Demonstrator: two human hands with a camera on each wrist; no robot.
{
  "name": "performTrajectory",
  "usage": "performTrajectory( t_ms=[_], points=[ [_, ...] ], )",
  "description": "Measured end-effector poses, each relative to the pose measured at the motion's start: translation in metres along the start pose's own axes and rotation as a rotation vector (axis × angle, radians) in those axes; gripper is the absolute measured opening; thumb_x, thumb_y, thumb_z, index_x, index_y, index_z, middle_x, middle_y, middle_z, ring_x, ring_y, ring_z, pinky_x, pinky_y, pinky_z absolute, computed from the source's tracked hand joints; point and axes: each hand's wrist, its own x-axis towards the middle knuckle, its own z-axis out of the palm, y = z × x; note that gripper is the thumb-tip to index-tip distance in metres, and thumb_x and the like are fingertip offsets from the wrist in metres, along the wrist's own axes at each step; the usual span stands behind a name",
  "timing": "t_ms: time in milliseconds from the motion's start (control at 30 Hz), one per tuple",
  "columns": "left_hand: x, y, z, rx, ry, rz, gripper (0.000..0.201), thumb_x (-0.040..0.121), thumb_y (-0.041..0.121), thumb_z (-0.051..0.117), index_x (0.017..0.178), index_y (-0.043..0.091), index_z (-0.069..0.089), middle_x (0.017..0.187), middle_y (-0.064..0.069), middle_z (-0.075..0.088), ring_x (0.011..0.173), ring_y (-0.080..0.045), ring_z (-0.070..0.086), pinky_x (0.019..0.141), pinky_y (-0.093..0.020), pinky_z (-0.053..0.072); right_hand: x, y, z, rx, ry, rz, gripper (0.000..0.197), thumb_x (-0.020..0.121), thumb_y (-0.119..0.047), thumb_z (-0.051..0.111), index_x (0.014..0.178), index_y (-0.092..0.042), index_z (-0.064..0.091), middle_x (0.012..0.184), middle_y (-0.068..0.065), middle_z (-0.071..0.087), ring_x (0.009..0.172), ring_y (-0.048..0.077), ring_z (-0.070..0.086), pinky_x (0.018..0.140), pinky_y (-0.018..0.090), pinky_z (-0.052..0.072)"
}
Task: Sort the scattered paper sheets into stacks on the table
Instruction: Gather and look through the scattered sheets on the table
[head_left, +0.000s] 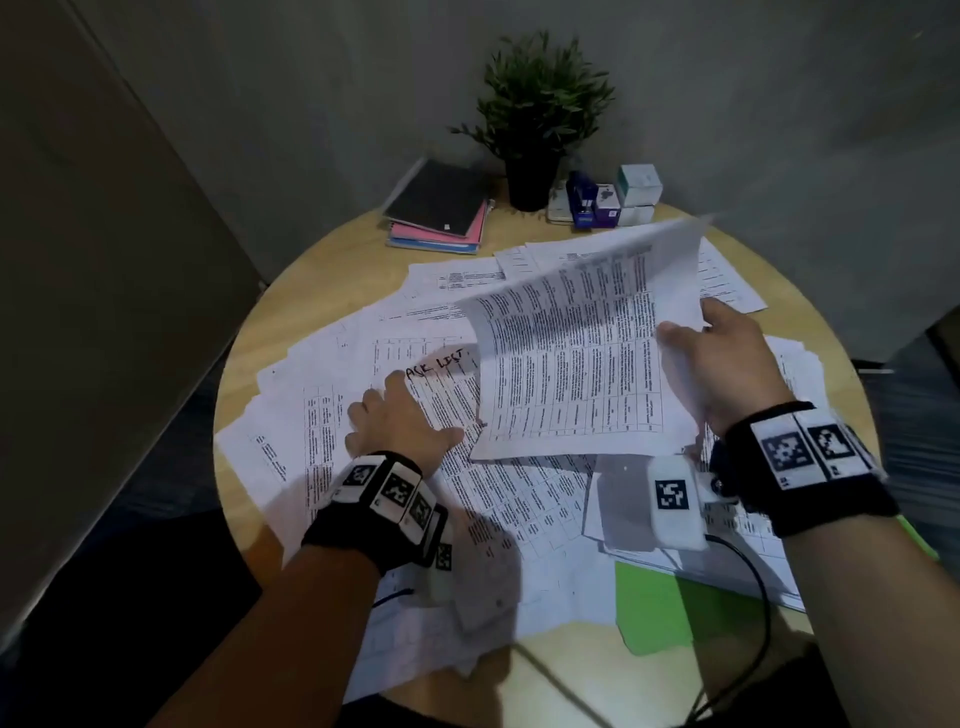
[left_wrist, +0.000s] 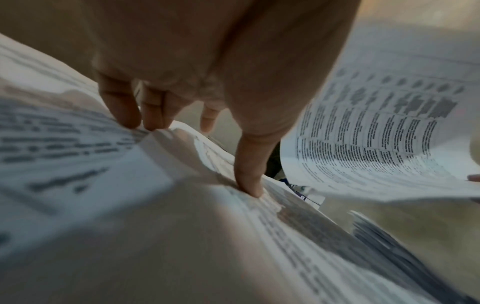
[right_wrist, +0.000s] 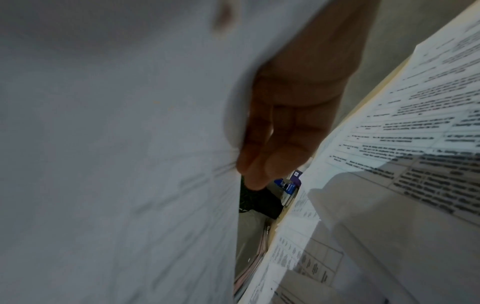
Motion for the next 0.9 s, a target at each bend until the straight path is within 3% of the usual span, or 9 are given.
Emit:
performTrajectory(
  t_ms=[67,133,200,300,367,467,567,700,900],
  points=[
    [0.003,0.002,-0.002,-0.112,0.003,-0.009,0.096,0.071,0.035,0.083,0.144,0.023,0.021,0.140,-0.015,0.037,0.129,-0.035,0.034,0.096,-0.051,0.039,-0.003,0.001,0.003,-0.010,-0.035,0.010,0.012,0.087,-0.014,0.053,0.096,-0.015,0.062,0.072,-0.001,0.063,0.059,0.017,0.056,0.057,0.024,0.044],
    [0.005,0.000,-0.005,-0.306,-0.005,-0.016,0.096,0.077,0.016,0.080,0.146,0.026,0.015,0.134,-0.020,0.046,0.114,-0.034,0.050,0.088,-0.047,0.048,-0.004,0.001,0.005,0.000,-0.068,0.019,0.019,0.089,-0.016,0.056,0.107,-0.016,0.063,0.094,-0.001,0.072,0.084,0.020,0.068,0.082,0.035,0.052],
    [0.004,-0.003,-0.011,-0.466,0.006,-0.003,0.088,0.085,0.004,0.069,0.148,0.026,0.012,0.130,-0.023,0.053,0.098,-0.035,0.061,0.080,-0.044,0.053,-0.005,0.002,0.008,0.046,-0.103,0.031,0.024,0.090,-0.014,0.057,0.113,-0.014,0.063,0.105,0.001,0.072,0.098,0.023,0.067,0.096,0.045,0.049],
    [0.004,-0.011,-0.023,-0.579,0.075,0.040,0.073,0.090,0.007,0.065,0.149,0.014,0.023,0.147,-0.016,0.040,0.126,-0.033,0.048,0.100,-0.042,0.044,-0.007,-0.001,0.011,0.238,-0.148,0.042,0.030,0.094,-0.002,0.051,0.124,-0.003,0.055,0.117,0.008,0.067,0.108,0.023,0.064,0.092,0.029,0.051],
    [0.003,-0.013,-0.035,-0.639,0.142,0.102,0.053,0.091,0.007,0.063,0.140,0.007,0.041,0.140,-0.011,0.050,0.127,-0.027,0.048,0.106,-0.044,0.040,-0.008,-0.002,0.012,0.335,-0.164,0.025,0.034,0.095,0.003,0.047,0.129,0.002,0.049,0.123,0.012,0.063,0.112,0.022,0.061,0.091,0.023,0.050],
    [-0.004,-0.010,-0.062,-0.800,0.283,0.208,0.032,0.091,-0.001,0.058,0.118,0.016,0.059,0.112,0.002,0.064,0.107,-0.015,0.059,0.098,-0.035,0.047,-0.011,-0.003,0.018,0.477,-0.232,0.010,0.039,0.092,0.004,0.049,0.130,0.003,0.046,0.126,0.014,0.061,0.118,0.024,0.058,0.099,0.033,0.046],
    [-0.005,-0.004,-0.087,-0.895,0.363,0.279,0.029,0.090,0.000,0.058,0.112,0.020,0.061,0.109,0.003,0.067,0.106,-0.015,0.063,0.094,-0.032,0.050,-0.015,-0.004,0.025,0.383,-0.255,0.014,0.030,0.095,0.003,0.046,0.120,-0.011,0.054,0.119,0.005,0.064,0.111,0.019,0.060,0.095,0.031,0.045],
    [0.001,0.008,-0.098,-1.005,0.301,0.377,0.030,0.089,-0.004,0.058,0.104,0.022,0.061,0.106,0.005,0.069,0.104,-0.014,0.066,0.090,-0.037,0.054,-0.016,-0.004,0.028,0.275,-0.250,0.033,0.022,0.096,-0.009,0.052,0.111,-0.023,0.062,0.116,0.001,0.068,0.111,0.023,0.062,0.103,0.046,0.042],
    [0.015,0.021,-0.085,-1.073,0.187,0.426,0.028,0.087,-0.005,0.061,0.101,0.020,0.063,0.106,-0.003,0.072,0.101,-0.020,0.069,0.087,-0.045,0.056,-0.020,-0.006,0.030,0.321,-0.288,0.055,0.026,0.092,-0.001,0.056,0.113,-0.017,0.058,0.113,0.007,0.069,0.104,0.025,0.065,0.096,0.039,0.048]
  ],
)
